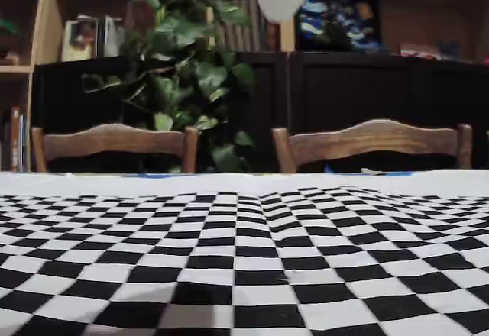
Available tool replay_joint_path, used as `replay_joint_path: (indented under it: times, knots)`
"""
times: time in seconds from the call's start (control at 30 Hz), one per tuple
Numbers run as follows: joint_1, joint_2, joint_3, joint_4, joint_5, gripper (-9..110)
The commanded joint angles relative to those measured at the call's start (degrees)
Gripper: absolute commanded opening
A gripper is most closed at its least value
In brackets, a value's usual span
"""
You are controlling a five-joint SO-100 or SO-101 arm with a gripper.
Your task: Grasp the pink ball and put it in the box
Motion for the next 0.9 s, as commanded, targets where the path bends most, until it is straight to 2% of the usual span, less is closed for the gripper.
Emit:
replay_joint_path:
  times: [0.0,0.3,0.87]
  knots:
    - [-2.0,3.3,0.7,5.3,1.1,0]
    - [-3.3,7.0,1.6,22.5,4.9,0]
    - [-3.3,7.0,1.4,23.4,4.9,0]
